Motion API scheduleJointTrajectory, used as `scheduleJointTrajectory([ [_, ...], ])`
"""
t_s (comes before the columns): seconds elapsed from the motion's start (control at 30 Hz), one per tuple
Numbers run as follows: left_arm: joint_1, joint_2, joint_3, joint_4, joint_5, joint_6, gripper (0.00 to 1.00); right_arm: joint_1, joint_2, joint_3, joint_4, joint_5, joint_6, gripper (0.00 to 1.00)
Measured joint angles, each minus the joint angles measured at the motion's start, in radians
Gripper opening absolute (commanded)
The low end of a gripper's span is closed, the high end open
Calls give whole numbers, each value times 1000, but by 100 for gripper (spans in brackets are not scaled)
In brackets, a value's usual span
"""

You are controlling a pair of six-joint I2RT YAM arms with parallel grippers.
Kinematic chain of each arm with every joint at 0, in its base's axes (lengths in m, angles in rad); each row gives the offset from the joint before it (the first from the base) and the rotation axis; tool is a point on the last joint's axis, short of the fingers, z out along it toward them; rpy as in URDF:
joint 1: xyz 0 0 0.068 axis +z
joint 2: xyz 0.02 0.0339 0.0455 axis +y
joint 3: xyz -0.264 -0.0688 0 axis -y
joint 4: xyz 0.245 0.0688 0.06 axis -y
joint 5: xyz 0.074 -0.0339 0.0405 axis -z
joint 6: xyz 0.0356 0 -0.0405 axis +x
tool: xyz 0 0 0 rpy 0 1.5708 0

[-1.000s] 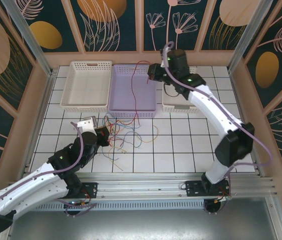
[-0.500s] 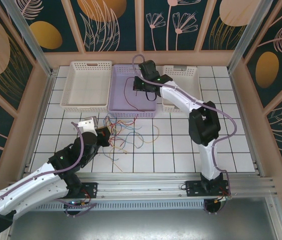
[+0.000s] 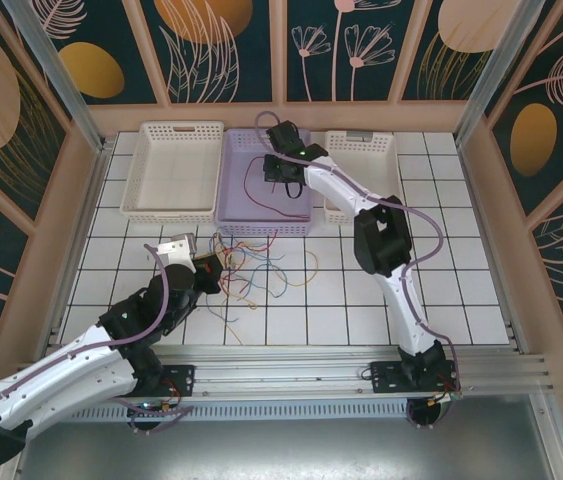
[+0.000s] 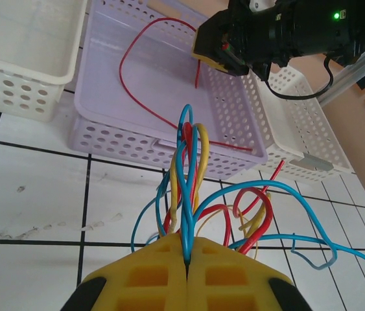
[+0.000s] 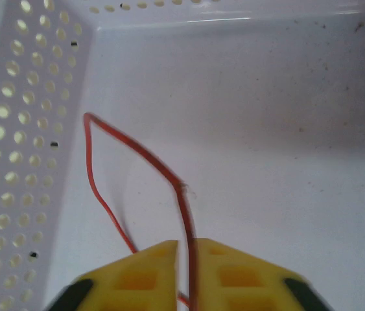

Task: Untangle the cables
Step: Place the cable in the container.

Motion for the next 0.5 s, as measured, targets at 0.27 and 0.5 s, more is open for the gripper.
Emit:
scheduleJointTrajectory([
  [0.27,0,19,-8,30,6,-1,0,0,-108,-75,-14,-35,-1,57],
  [0.5,0,56,-13,71,21,-8,0,1,-340,-146,17,-76,-1,63],
])
